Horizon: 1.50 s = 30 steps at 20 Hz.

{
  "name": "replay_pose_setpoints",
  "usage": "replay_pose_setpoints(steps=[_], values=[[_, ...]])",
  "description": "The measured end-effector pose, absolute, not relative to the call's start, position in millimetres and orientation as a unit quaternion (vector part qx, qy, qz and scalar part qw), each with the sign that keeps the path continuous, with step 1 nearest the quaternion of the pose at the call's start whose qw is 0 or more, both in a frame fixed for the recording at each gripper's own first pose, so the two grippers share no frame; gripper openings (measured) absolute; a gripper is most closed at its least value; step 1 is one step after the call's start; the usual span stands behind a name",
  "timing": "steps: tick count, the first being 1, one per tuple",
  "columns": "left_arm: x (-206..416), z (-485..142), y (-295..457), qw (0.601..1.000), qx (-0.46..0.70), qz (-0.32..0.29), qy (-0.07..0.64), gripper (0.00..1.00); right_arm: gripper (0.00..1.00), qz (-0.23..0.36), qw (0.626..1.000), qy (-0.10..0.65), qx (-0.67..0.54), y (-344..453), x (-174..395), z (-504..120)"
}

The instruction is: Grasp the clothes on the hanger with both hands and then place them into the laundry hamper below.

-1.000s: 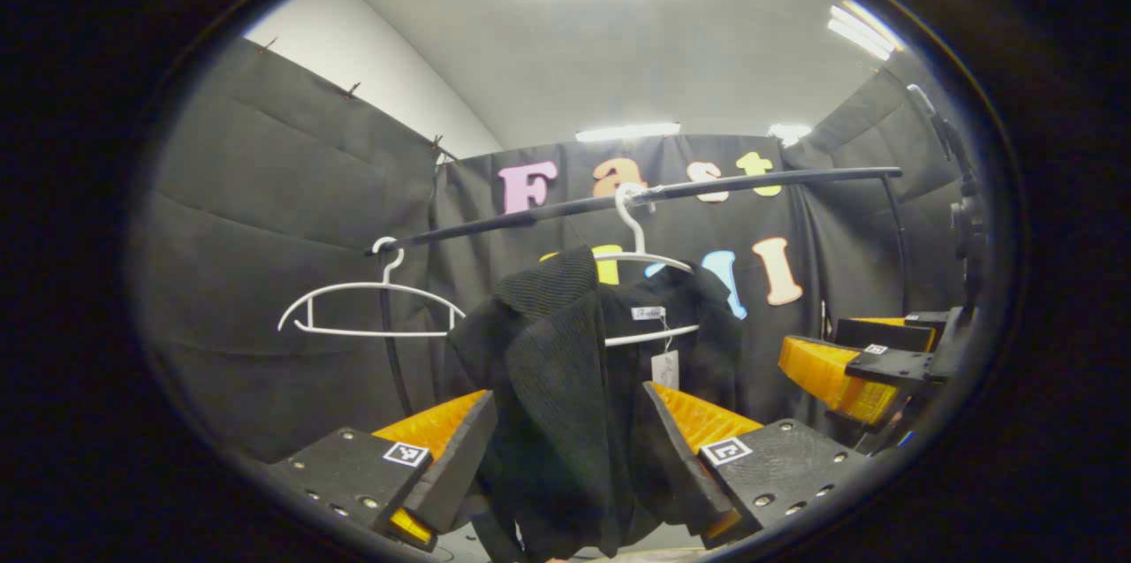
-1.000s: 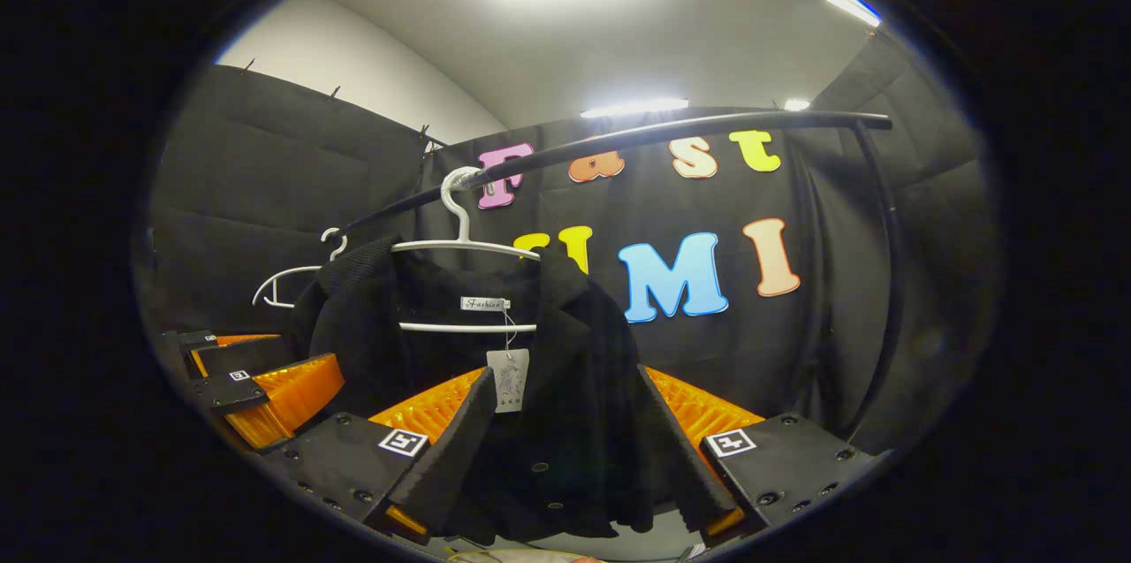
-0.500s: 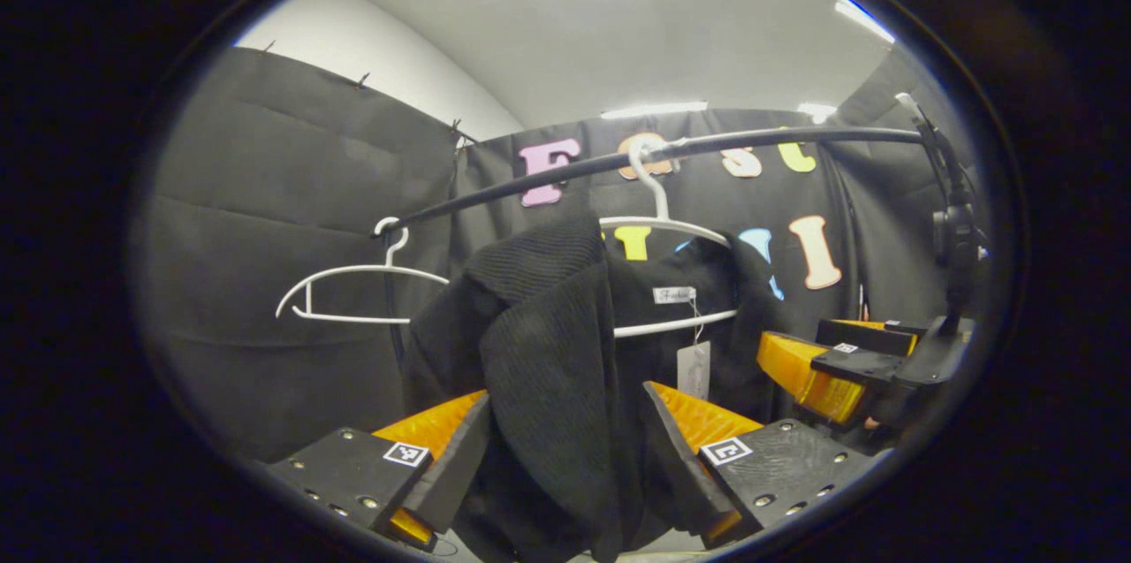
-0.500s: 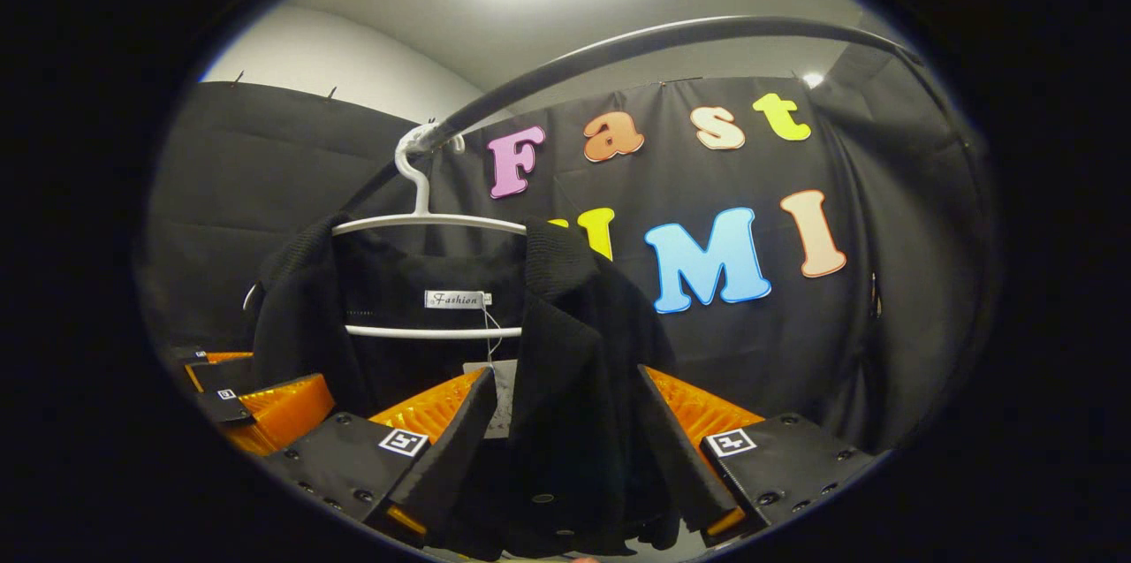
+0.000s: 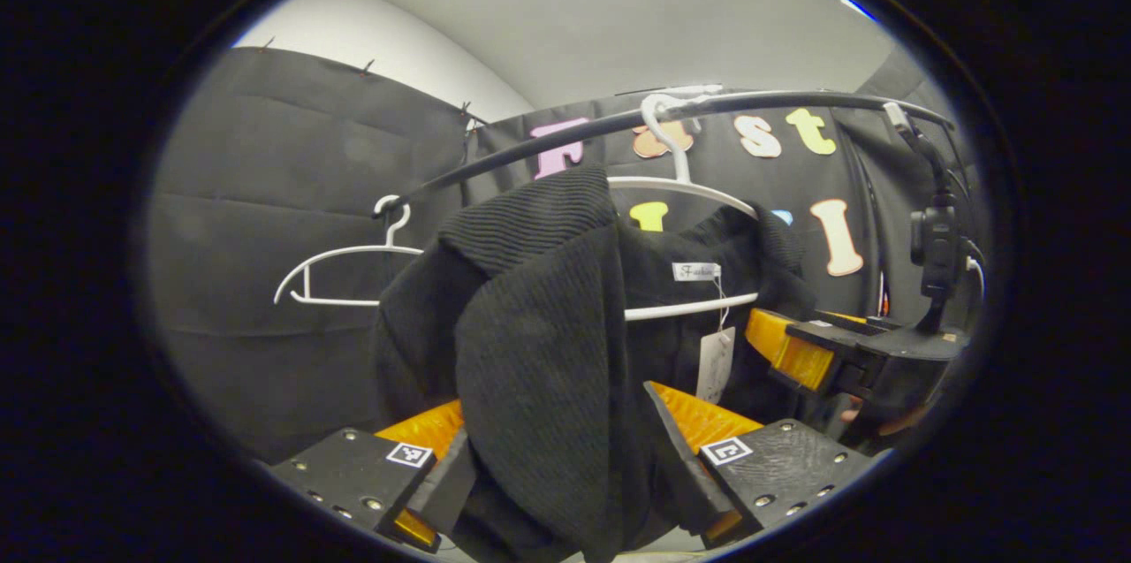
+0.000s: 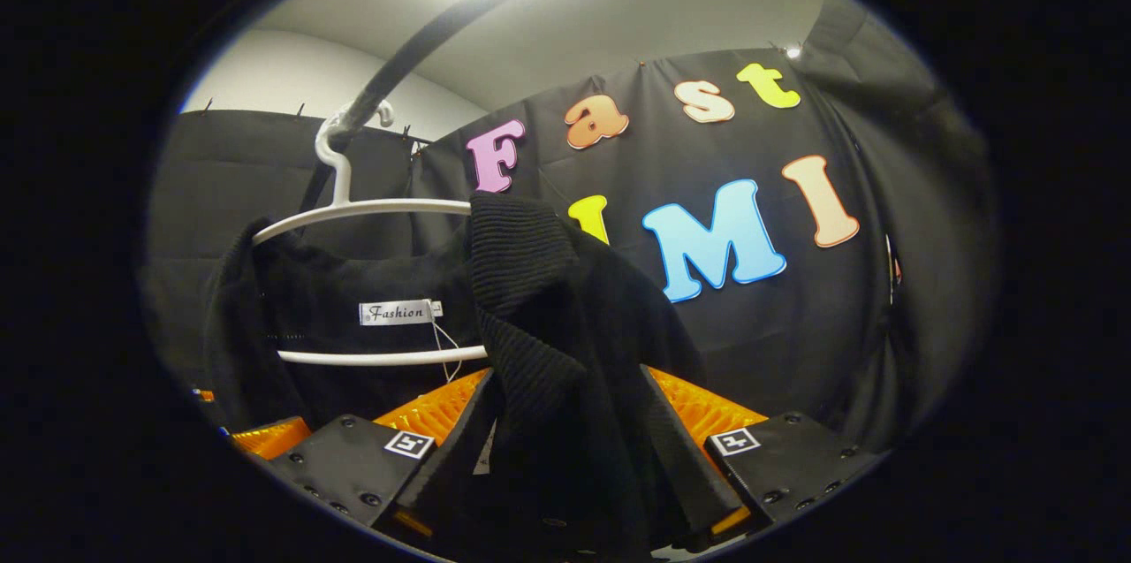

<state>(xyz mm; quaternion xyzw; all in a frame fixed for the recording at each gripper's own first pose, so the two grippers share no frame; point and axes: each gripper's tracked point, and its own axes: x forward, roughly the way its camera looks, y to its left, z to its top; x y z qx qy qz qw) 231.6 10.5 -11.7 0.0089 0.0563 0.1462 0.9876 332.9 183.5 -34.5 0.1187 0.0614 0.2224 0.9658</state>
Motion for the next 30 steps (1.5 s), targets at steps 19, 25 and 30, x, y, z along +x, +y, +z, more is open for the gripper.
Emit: replay_pose_setpoints(steps=[19, 25, 30], values=[[209.2, 27.0, 35.7, 0.985, 0.036, 0.171, 0.016, 0.03, 0.02, 0.223, 0.974, 0.008, 0.03, 160.5, 333.3, -13.9], [186.2, 83.1, 50.7, 0.979, 0.06, 0.19, -0.038, 0.03, 0.02, 0.191, 0.981, -0.033, 0.023, 131.8, 331.2, 23.5], [176.7, 110.1, 75.0, 0.974, 0.059, 0.211, -0.061, 0.03, 0.02, 0.164, 0.984, -0.061, 0.036, 99.0, 339.4, 51.9]])
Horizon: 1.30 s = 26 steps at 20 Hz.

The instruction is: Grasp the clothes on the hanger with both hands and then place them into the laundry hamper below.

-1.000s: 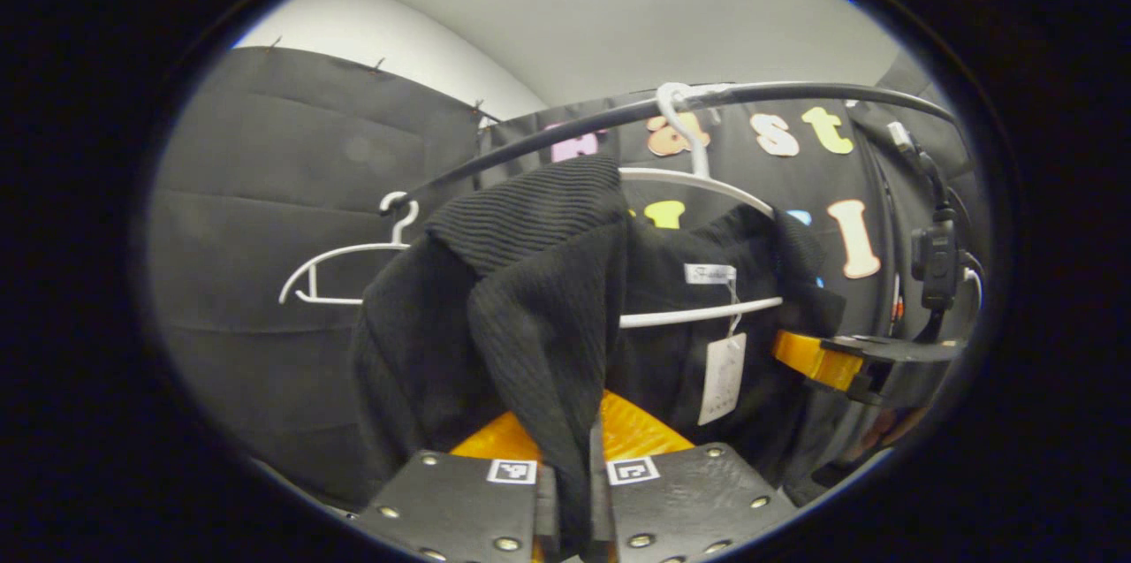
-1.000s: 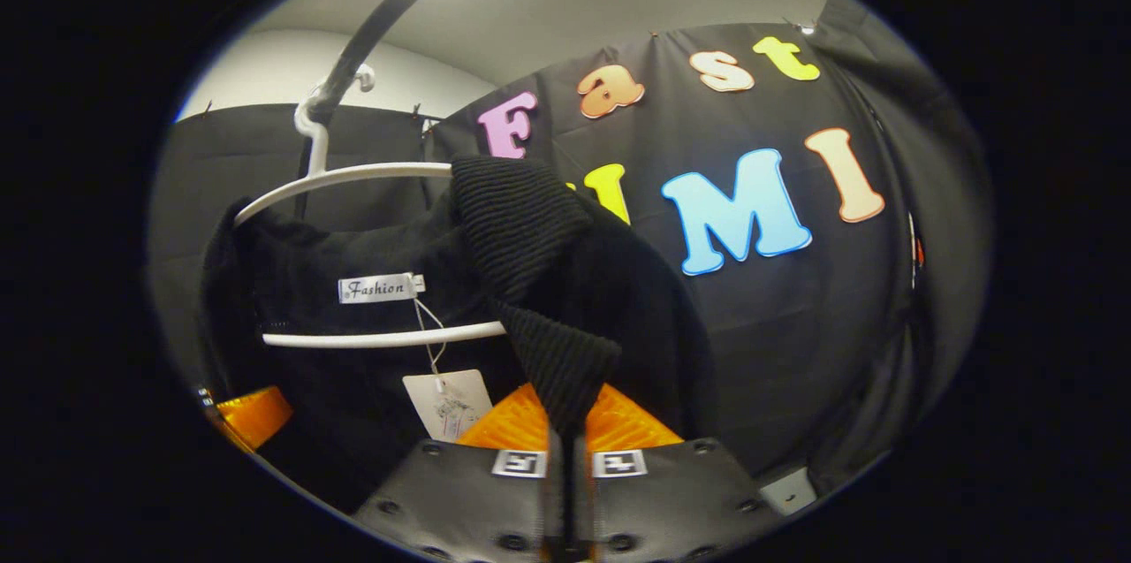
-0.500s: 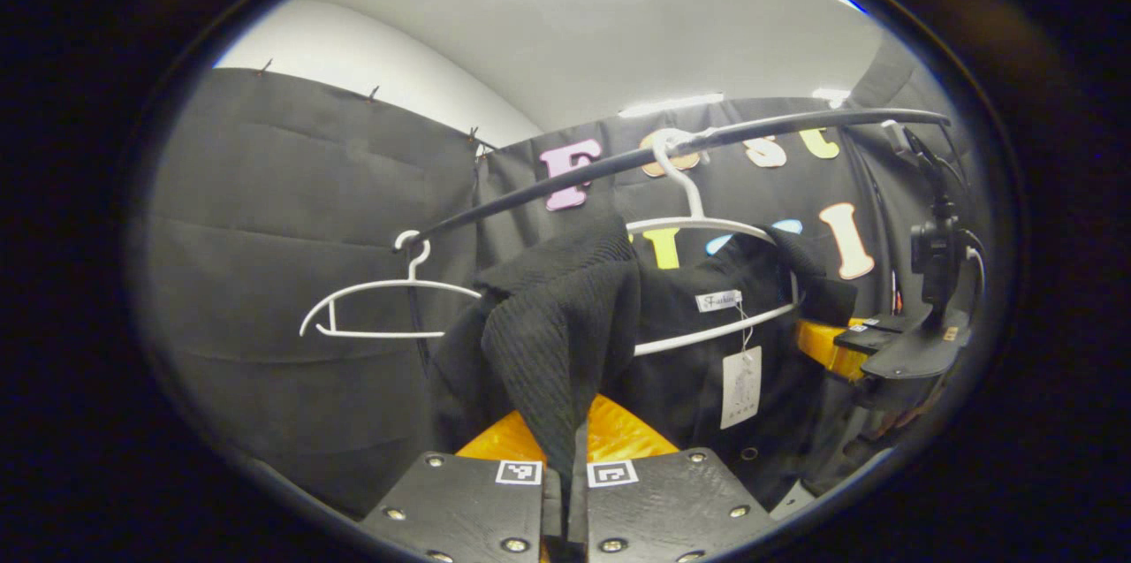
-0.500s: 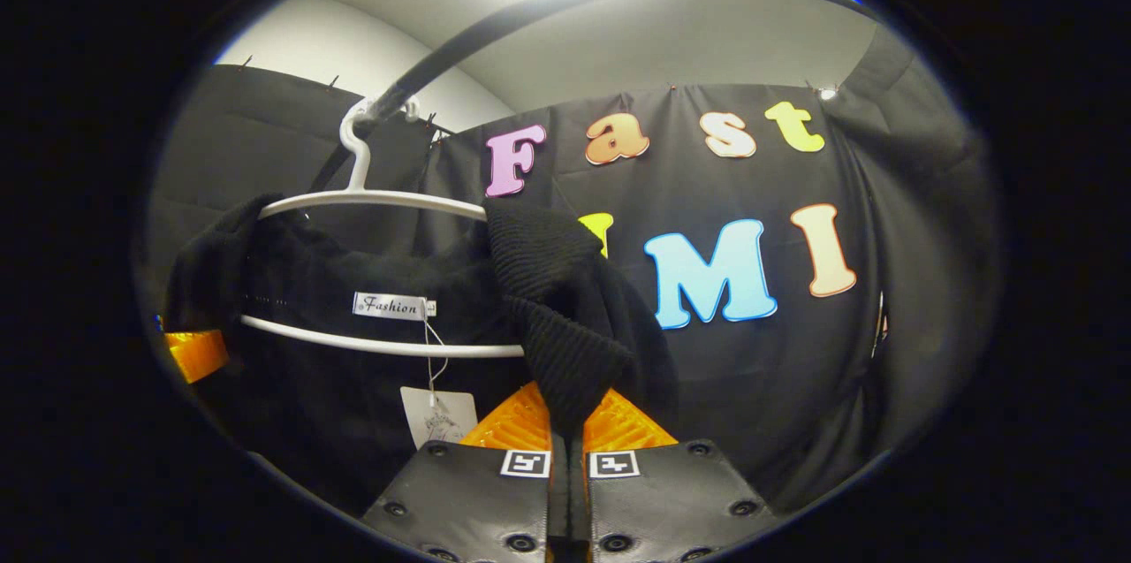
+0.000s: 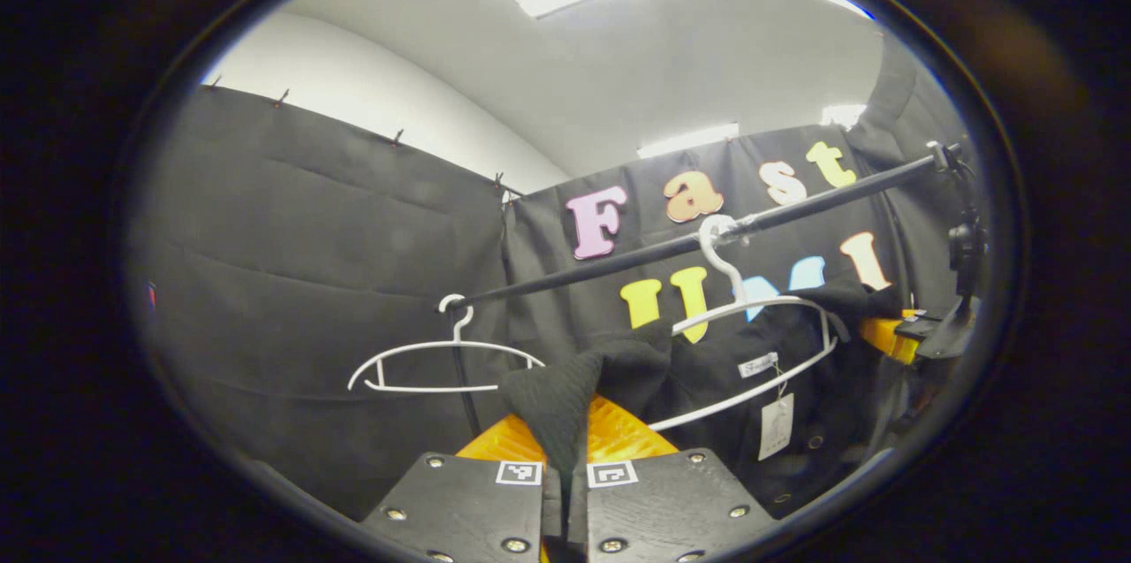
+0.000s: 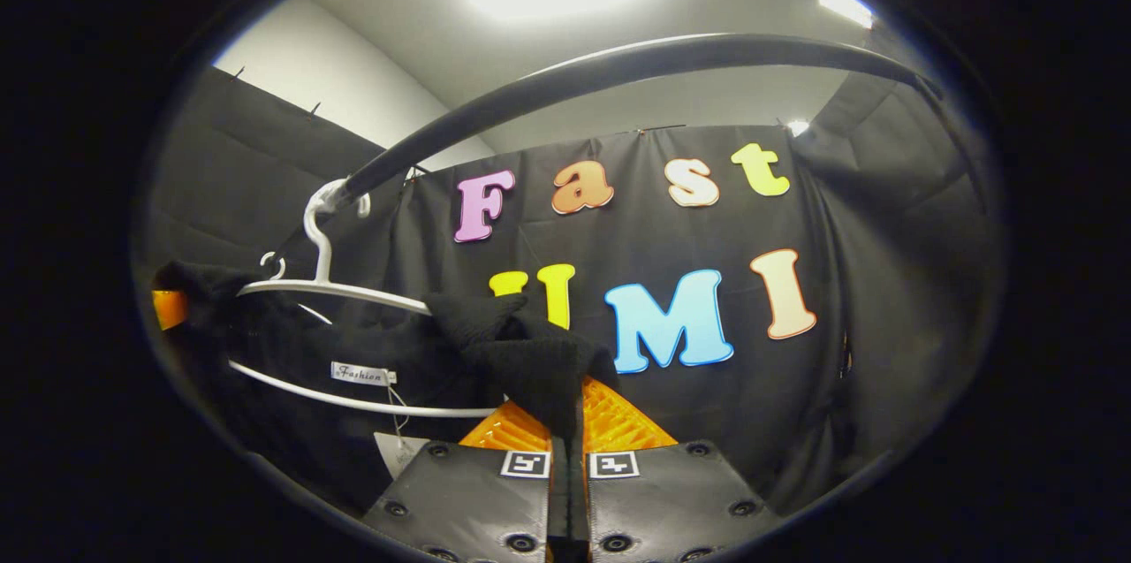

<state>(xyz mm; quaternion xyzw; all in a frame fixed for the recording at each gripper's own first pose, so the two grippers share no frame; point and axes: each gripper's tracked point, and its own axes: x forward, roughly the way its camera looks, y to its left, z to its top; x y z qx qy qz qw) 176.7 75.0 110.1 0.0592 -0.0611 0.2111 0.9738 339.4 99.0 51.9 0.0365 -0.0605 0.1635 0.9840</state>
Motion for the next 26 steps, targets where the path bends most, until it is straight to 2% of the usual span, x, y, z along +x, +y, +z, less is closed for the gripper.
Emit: replay_pose_setpoints(steps=[4, 11, 15, 19, 23, 26], values=[[184.5, 127.9, 102.6, 0.971, 0.057, 0.218, -0.076, 0.05, 0.02, 0.142, 0.987, -0.071, 0.035, 82.3, 364.0, 57.1], [209.8, 125.8, 134.2, 0.979, 0.061, 0.181, -0.072, 0.03, 0.02, 0.125, 0.989, -0.051, 0.061, 74.5, 398.1, 45.9], [221.2, 137.1, 158.5, 0.984, 0.063, 0.147, -0.08, 0.03, 0.0, 0.128, 0.987, -0.029, 0.096, 74.2, 418.2, 41.3], [240.6, 154.1, 176.3, 0.988, 0.081, 0.107, -0.078, 0.03, 0.02, 0.133, 0.987, -0.027, 0.082, 75.8, 420.7, 39.9], [260.7, 177.6, 190.7, 0.981, 0.133, 0.106, -0.095, 0.03, 0.0, 0.142, 0.988, -0.04, 0.049, 80.4, 424.2, 37.8], [272.2, 158.3, 198.5, 0.981, 0.14, 0.108, -0.083, 0.04, 0.0, 0.14, 0.988, -0.039, 0.041, 83.3, 433.3, 26.7]])
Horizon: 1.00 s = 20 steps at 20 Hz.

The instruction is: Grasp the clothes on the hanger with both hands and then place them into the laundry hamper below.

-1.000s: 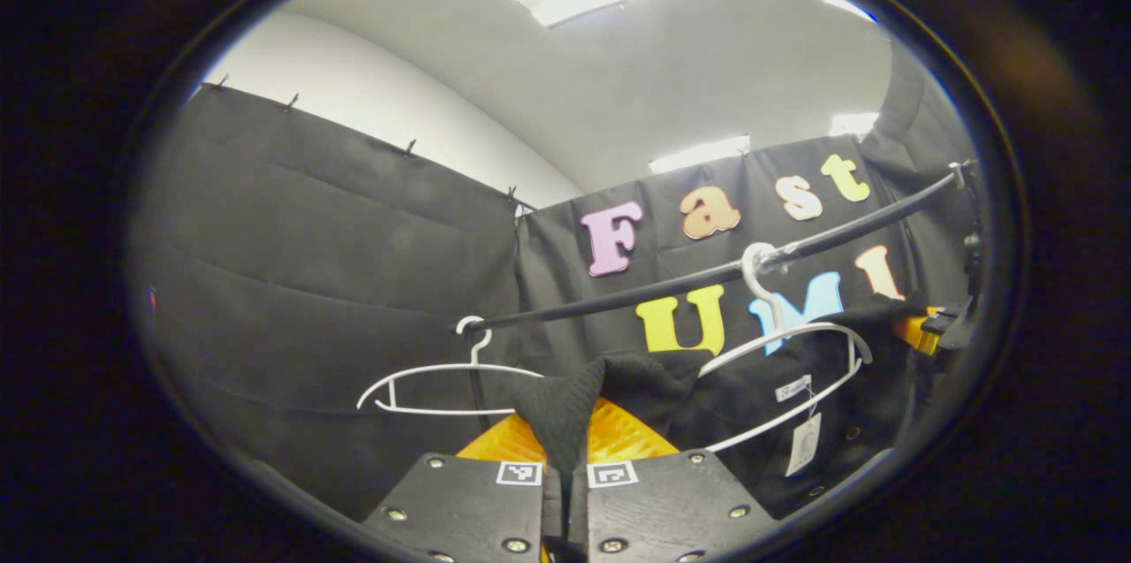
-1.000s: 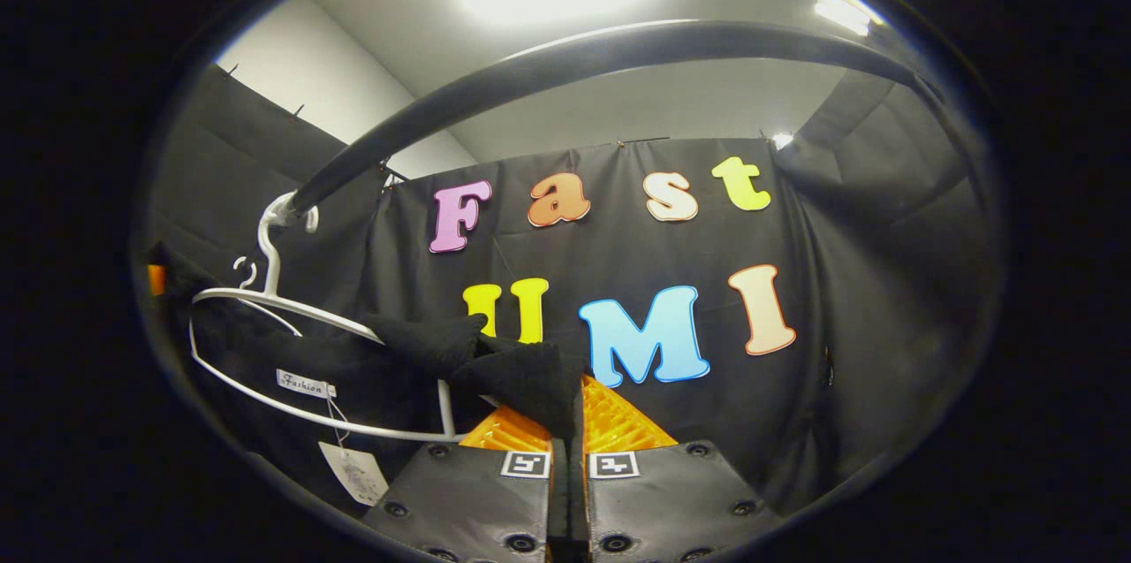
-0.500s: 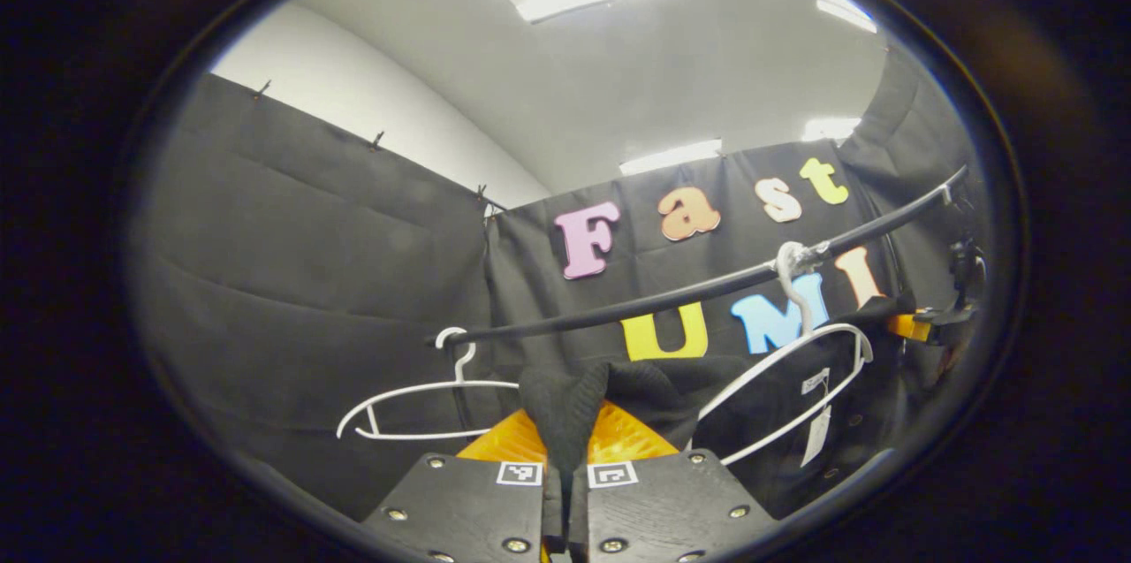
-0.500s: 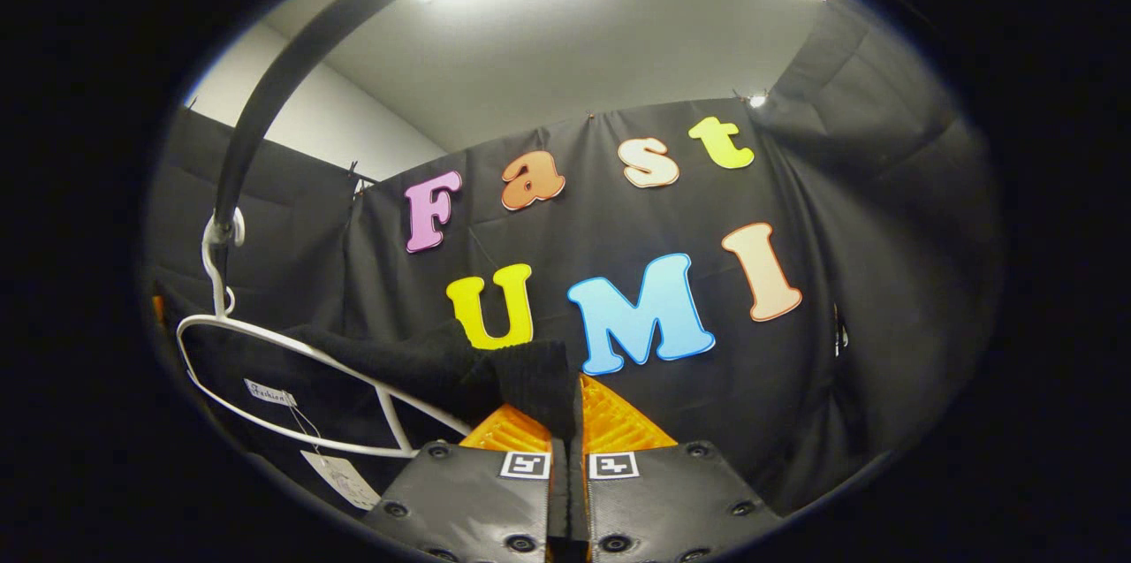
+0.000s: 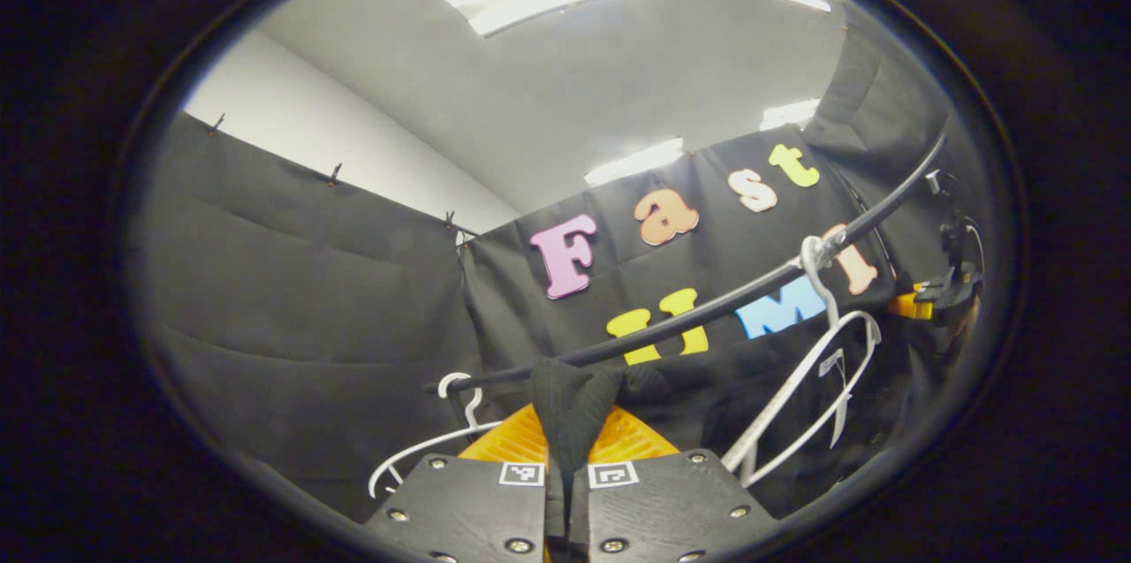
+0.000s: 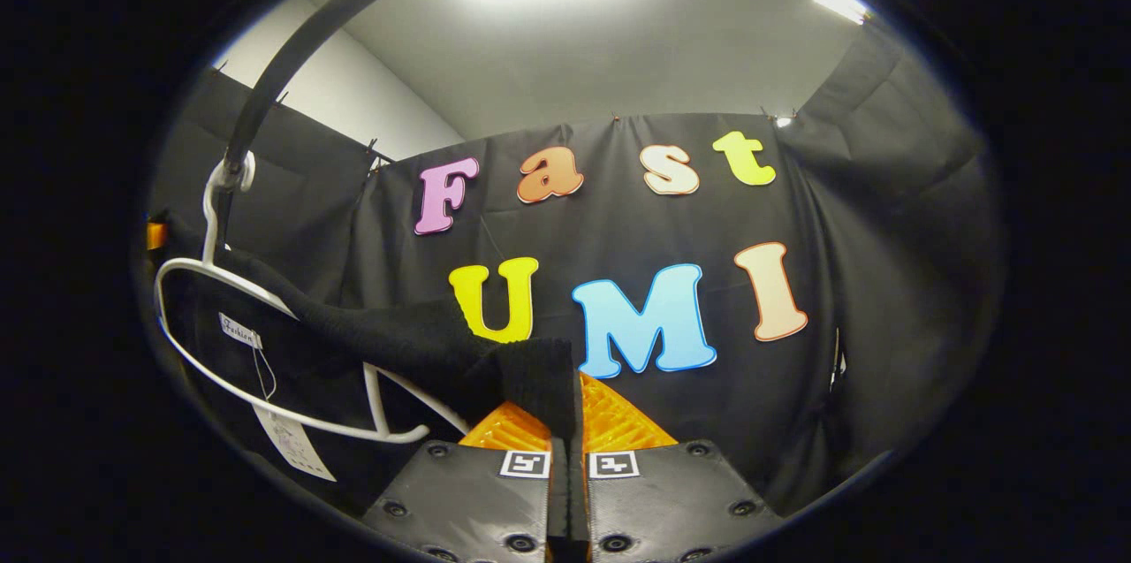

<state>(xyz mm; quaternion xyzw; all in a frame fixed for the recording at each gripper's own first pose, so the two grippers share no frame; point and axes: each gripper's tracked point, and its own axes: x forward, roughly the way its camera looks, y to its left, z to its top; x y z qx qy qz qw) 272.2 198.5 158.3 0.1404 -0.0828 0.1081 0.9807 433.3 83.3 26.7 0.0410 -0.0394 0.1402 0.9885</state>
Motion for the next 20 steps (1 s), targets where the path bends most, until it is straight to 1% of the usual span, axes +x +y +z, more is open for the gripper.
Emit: replay_pose_setpoints(steps=[1, 2, 3, 5, 7, 9, 10, 11, 12, 17, 20], values=[[279.6, 145.9, 204.0, 0.982, 0.136, 0.108, -0.075, 0.04, 0.05, 0.143, 0.988, -0.034, 0.046, 87.4, 437.6, 21.2], [286.5, 130.5, 205.0, 0.984, 0.126, 0.107, -0.064, 0.03, 0.05, 0.144, 0.988, -0.029, 0.047, 89.2, 441.2, 16.5], [292.5, 117.3, 205.4, 0.986, 0.114, 0.106, -0.054, 0.03, 0.0, 0.144, 0.988, -0.025, 0.046, 90.3, 446.2, 12.5], [294.9, 93.0, 207.3, 0.99, 0.089, 0.099, -0.041, 0.03, 0.05, 0.146, 0.988, -0.016, 0.042, 92.2, 447.7, 1.5], [290.1, 74.7, 211.6, 0.993, 0.068, 0.092, -0.032, 0.03, 0.05, 0.15, 0.988, -0.001, 0.044, 93.8, 445.1, -9.3], [289.5, 58.0, 212.5, 0.994, 0.058, 0.087, -0.021, 0.03, 0.0, 0.151, 0.987, 0.018, 0.046, 93.9, 444.5, -22.7], [285.5, 50.2, 211.5, 0.995, 0.059, 0.084, -0.014, 0.03, 0.0, 0.151, 0.987, 0.029, 0.043, 93.5, 443.5, -30.1], [284.4, 41.3, 210.0, 0.995, 0.062, 0.082, -0.006, 0.03, 0.05, 0.152, 0.987, 0.038, 0.041, 93.7, 441.8, -38.9], [285.7, 31.7, 205.7, 0.995, 0.068, 0.079, 0.002, 0.04, 0.02, 0.153, 0.986, 0.047, 0.039, 94.1, 439.2, -45.8], [297.5, -9.6, 178.9, 0.995, 0.074, 0.062, 0.035, 0.02, 0.02, 0.152, 0.986, 0.067, 0.02, 93.0, 427.0, -69.7], [292.2, -32.3, 179.3, 0.996, 0.057, 0.054, 0.051, 0.03, 0.02, 0.158, 0.984, 0.079, 0.021, 94.0, 421.6, -79.8]])
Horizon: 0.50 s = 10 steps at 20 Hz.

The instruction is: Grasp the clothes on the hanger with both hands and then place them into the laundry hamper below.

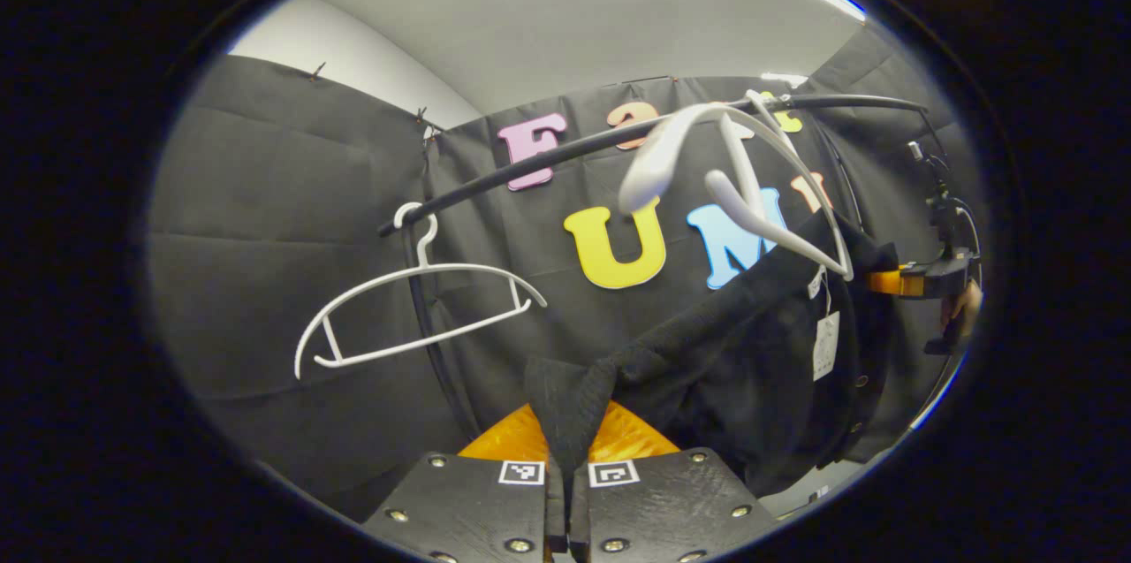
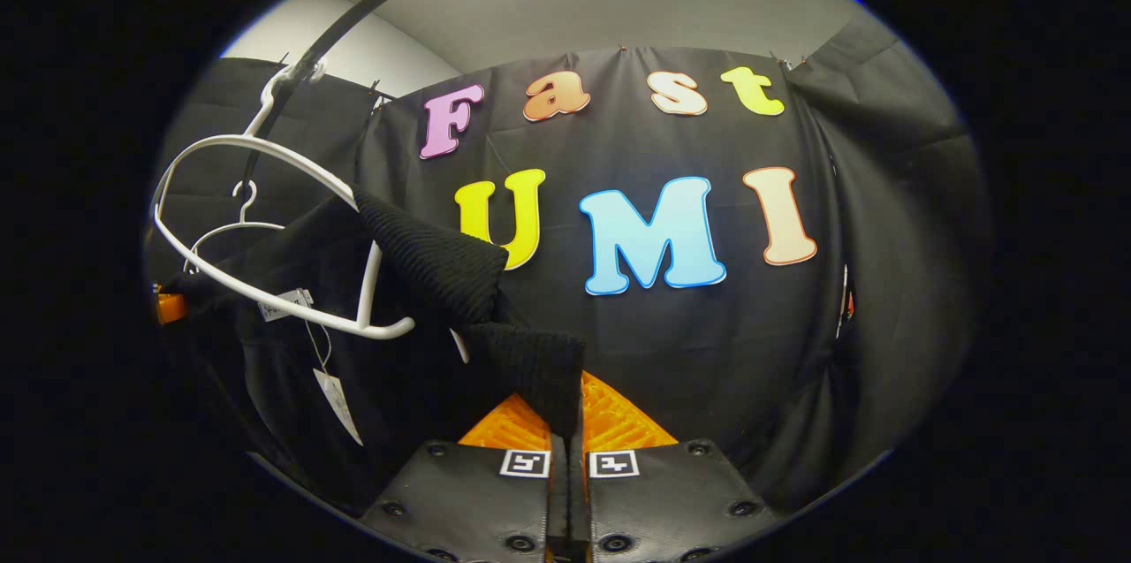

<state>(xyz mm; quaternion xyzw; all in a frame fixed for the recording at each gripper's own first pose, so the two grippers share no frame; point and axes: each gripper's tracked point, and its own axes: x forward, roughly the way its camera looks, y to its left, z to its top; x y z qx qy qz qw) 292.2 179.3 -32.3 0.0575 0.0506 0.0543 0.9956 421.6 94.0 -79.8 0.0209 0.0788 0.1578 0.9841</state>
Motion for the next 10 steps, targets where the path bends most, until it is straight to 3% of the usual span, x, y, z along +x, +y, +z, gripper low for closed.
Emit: replay_pose_setpoints(steps=[10], values=[[290.7, -104.7, 138.5, 0.994, 0.031, 0.03, 0.102, 0.03, 0.02, 0.134, 0.982, 0.13, 0.016, 76.0, 398.3, -124.0]])
